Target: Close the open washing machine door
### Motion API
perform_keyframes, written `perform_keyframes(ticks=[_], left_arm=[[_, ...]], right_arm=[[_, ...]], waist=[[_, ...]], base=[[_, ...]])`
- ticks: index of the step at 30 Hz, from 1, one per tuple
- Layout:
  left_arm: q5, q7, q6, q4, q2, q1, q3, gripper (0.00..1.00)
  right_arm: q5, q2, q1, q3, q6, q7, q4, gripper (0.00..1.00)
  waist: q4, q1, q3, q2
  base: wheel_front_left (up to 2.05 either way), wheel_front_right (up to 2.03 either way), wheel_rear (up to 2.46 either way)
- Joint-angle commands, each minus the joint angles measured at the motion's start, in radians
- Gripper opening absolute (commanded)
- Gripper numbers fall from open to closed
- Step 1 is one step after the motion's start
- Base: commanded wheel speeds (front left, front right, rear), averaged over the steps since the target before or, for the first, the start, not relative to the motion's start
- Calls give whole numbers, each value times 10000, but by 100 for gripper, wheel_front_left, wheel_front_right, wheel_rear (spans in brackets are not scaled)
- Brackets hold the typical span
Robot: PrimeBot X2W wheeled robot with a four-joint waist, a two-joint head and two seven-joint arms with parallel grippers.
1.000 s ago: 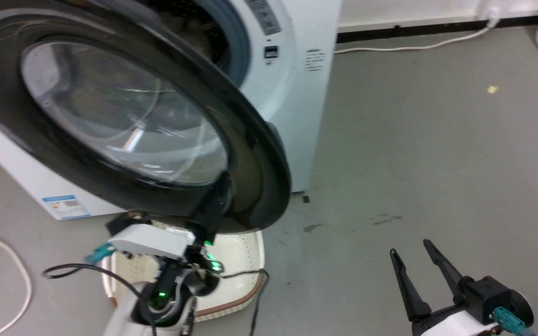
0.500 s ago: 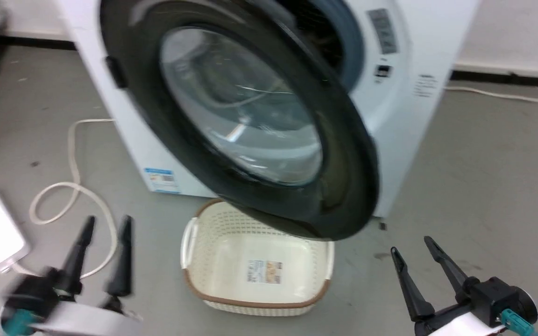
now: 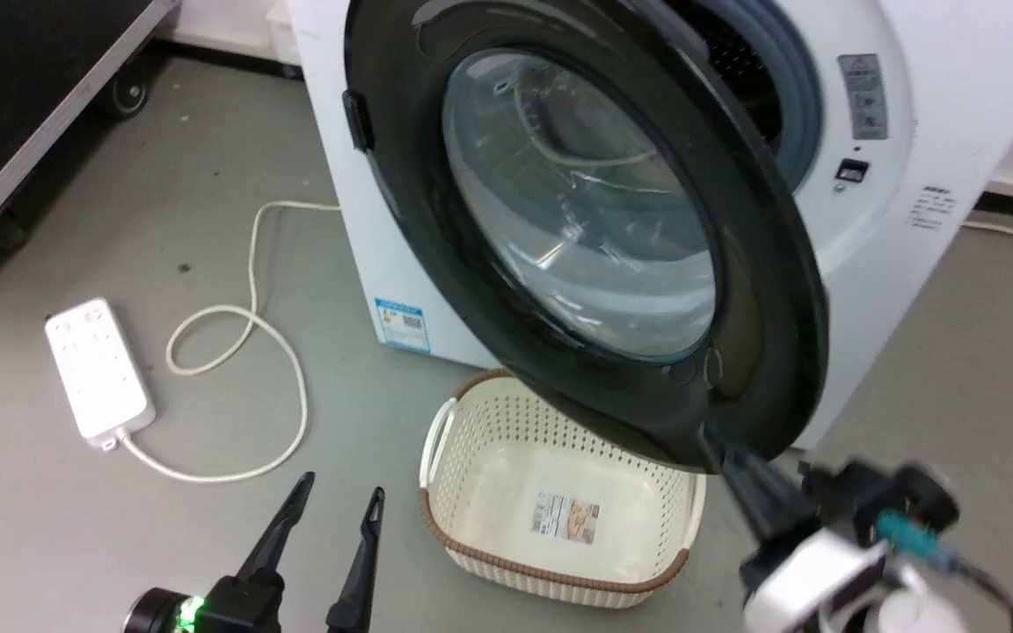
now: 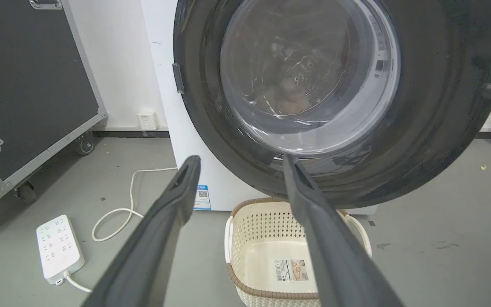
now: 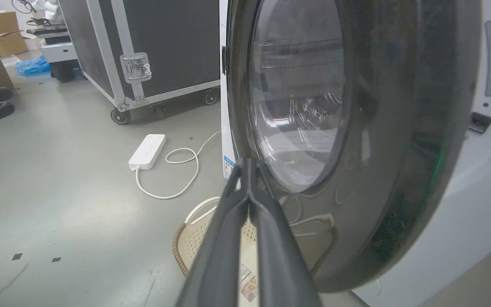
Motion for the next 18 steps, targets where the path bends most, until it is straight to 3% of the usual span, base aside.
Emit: perform_keyframes(ticks=[1,3,18], left_arm=[[31,-52,-97,60,-43,-104,6,100],[146,-52,-359,198,-347,-534,-25,100],[363,-53,-568,154,-923,-1268,-19,100]], right_arm=[[64,-182,-426,-15,8,126,117,0],[287,-906,-1901,-658,8,777,1159,0],[1316,-2208,-5886,-2539,8,1671,4251,0]], waist=[[145,1,168,0],[569,1,675,0],[1453,1,2012,0]], base=[[0,0,0],[0,0,0],[0,0,0]])
